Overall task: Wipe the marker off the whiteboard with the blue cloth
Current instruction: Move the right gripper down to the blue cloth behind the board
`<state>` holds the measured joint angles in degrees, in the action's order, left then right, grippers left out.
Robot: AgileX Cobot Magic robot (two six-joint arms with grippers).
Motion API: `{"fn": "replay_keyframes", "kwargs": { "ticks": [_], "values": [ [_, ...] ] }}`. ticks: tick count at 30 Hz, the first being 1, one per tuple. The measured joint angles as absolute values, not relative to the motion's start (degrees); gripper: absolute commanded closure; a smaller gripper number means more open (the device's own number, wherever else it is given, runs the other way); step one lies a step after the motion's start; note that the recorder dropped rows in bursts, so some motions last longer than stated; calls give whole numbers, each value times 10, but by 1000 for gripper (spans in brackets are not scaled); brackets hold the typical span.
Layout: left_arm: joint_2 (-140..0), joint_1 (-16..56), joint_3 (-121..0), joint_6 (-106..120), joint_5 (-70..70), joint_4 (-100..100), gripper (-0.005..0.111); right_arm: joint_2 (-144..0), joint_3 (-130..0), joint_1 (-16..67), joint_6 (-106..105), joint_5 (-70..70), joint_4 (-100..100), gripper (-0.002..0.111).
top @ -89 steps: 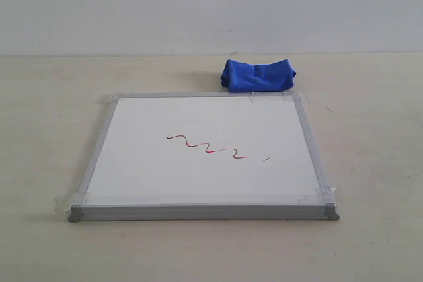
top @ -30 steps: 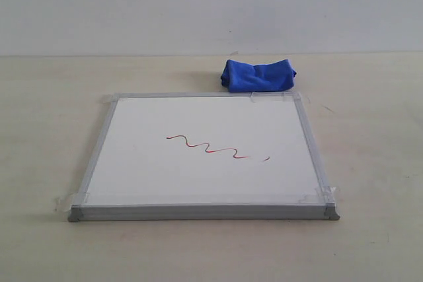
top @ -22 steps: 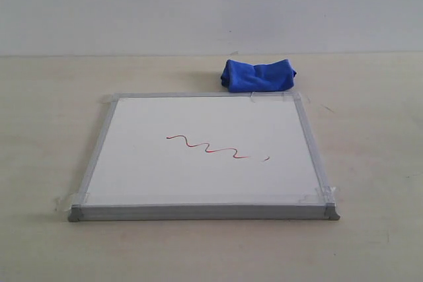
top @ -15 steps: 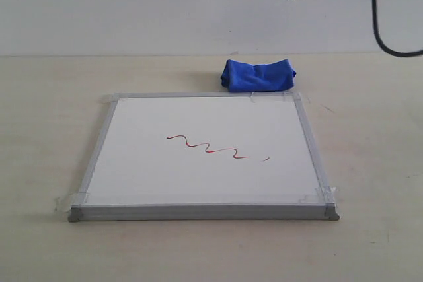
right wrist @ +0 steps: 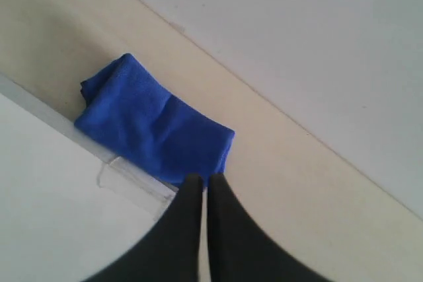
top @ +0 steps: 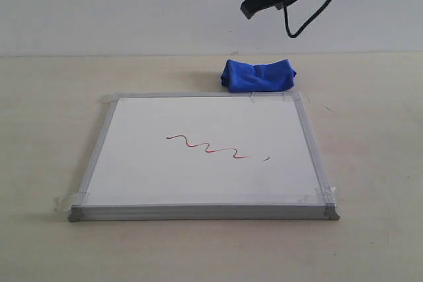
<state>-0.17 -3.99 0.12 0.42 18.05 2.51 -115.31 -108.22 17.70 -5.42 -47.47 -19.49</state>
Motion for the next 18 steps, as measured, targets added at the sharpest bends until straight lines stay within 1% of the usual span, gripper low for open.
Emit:
{"fn": "replay_keyframes", "kwargs": {
  "ticks": [9, 11, 14, 15, 18],
  "values": [
    [-2, -40, 1, 4, 180, 25, 102, -1292, -1188, 177, -120, -502, -83, 108],
    [-2, -40, 1, 4, 180, 25, 102, -1317, -1198, 177, -128, -504, -83, 104],
    [-2, -40, 1, 4, 180, 25, 102, -1345, -1207, 177, -131, -501, -83, 88],
    [-2, -40, 1, 4, 180, 25, 102, -1352, -1208, 177, -130, -497, -83, 77],
    [-2, -40, 1, 4, 180, 24, 102, -1370, -1210, 177, -102, -467, -84, 53]
  ]
}}
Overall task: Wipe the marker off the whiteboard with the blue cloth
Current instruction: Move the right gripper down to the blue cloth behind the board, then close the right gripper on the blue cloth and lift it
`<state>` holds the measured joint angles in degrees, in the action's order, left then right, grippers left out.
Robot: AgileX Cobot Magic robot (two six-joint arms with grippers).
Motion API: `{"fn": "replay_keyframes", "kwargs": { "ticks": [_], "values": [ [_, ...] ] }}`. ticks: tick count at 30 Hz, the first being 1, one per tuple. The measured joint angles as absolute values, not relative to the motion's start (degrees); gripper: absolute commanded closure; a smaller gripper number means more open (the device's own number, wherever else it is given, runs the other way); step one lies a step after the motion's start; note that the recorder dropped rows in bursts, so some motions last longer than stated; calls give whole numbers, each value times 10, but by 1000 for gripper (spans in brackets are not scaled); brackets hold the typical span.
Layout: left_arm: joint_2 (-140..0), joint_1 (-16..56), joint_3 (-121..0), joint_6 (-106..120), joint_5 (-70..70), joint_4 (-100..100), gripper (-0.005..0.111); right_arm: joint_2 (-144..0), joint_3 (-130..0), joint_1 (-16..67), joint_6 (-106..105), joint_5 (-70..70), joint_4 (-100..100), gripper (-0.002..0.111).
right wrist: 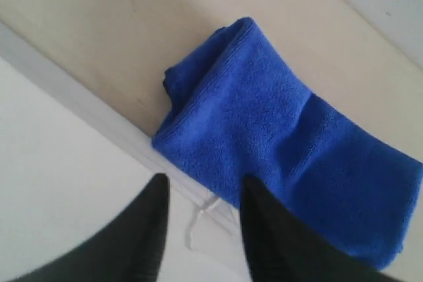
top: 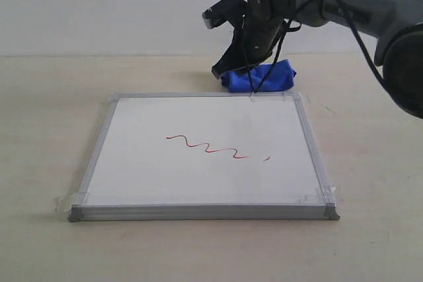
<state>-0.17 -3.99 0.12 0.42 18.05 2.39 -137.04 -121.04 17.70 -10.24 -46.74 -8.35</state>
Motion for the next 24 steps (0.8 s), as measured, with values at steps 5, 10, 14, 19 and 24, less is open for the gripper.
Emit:
{"fn": "replay_keyframes", "kwargs": {
  "ticks": [5, 10, 14, 19, 24],
  "values": [
    [-2, -40, 1, 4, 180, 24, 102, -1386, -1214, 177, 11, -416, -131, 34],
    [-2, -40, 1, 4, 180, 24, 102, -1396, -1215, 177, 83, -405, -168, 32],
    [-2, -40, 1, 4, 180, 24, 102, -1410, -1215, 177, 97, -392, -179, 32],
    [-2, -40, 1, 4, 180, 24, 102, -1424, -1215, 177, 102, -352, -191, 32],
    [-2, -40, 1, 4, 180, 24, 102, -1436, -1215, 176, 159, -334, -235, 32]
  ]
}}
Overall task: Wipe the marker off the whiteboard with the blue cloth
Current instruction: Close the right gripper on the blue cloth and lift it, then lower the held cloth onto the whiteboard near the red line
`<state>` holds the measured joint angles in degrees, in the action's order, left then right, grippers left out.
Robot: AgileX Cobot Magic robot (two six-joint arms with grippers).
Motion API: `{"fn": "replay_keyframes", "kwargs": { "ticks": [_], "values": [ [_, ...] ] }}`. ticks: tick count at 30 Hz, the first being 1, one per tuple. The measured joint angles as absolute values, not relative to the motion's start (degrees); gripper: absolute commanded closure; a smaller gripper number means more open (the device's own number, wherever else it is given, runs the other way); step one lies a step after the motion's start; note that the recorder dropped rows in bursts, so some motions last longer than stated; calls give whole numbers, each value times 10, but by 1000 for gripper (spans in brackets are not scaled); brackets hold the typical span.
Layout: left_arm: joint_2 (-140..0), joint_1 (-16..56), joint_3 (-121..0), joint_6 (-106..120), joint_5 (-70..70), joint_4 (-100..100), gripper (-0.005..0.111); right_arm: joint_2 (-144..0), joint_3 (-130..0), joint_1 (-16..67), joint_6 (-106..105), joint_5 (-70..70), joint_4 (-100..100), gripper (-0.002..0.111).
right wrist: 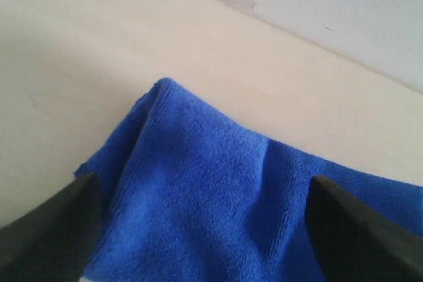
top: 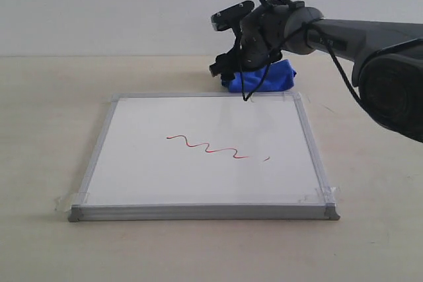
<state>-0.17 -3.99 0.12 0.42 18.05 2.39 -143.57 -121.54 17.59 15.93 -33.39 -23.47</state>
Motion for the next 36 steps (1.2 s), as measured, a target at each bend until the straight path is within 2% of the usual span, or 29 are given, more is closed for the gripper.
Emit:
{"fn": "replay_keyframes", "kwargs": {
  "ticks": [12, 15, 21, 29, 36],
  "values": [
    [-2, -40, 1, 4, 180, 24, 102, -1467, -1218, 154, 192, -302, -237, 35],
    [-2, -40, 1, 4, 180, 24, 102, -1469, -1220, 154, 193, -299, -232, 53],
    [-2, -40, 1, 4, 180, 24, 102, -1474, -1221, 154, 197, -302, -225, 109],
    [-2, -40, 1, 4, 180, 24, 102, -1466, -1223, 154, 167, -325, -228, 108],
    [-2, -40, 1, 4, 180, 24, 102, -1376, -1216, 155, 146, -414, -228, 108]
  ]
}}
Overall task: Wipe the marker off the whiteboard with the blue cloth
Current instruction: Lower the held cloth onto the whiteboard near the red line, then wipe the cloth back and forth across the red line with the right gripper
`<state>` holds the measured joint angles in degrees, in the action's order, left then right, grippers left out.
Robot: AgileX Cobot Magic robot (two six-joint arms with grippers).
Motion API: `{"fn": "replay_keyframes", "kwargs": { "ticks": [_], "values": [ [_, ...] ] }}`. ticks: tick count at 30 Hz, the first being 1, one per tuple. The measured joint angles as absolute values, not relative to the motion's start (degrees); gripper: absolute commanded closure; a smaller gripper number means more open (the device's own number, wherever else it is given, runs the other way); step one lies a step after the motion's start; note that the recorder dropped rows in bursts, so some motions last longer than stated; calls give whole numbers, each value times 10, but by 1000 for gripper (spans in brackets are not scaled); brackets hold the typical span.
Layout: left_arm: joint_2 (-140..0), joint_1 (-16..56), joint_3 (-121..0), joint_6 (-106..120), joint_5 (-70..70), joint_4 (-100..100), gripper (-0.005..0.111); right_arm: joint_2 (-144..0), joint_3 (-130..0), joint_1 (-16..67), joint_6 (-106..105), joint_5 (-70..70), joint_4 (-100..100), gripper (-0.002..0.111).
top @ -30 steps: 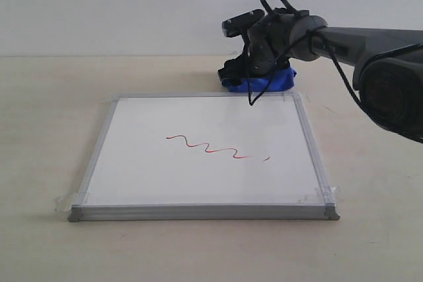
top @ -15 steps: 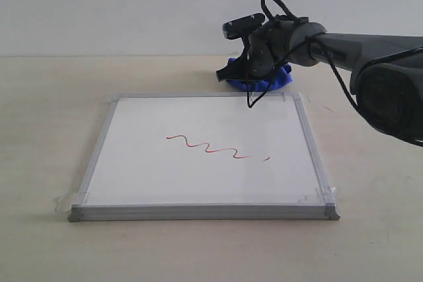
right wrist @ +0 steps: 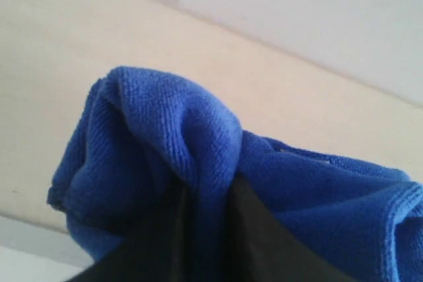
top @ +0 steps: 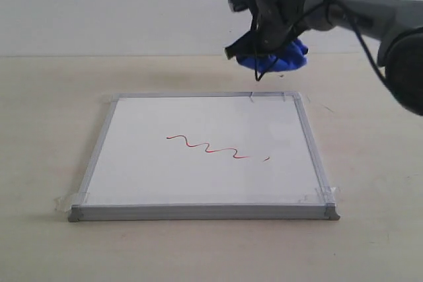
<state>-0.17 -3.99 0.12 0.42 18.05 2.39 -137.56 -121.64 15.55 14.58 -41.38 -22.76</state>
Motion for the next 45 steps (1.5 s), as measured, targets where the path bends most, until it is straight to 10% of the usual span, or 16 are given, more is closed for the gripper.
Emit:
{"fn": "replay_keyframes", "kwargs": {
  "ticks": [15, 45],
  "values": [
    [-2, -40, 1, 5, 180, 24, 102, -1257, -1216, 240, -39, -662, -92, 108],
    [-2, -40, 1, 5, 180, 24, 102, -1407, -1192, 365, 102, -553, -88, 108]
  ]
}}
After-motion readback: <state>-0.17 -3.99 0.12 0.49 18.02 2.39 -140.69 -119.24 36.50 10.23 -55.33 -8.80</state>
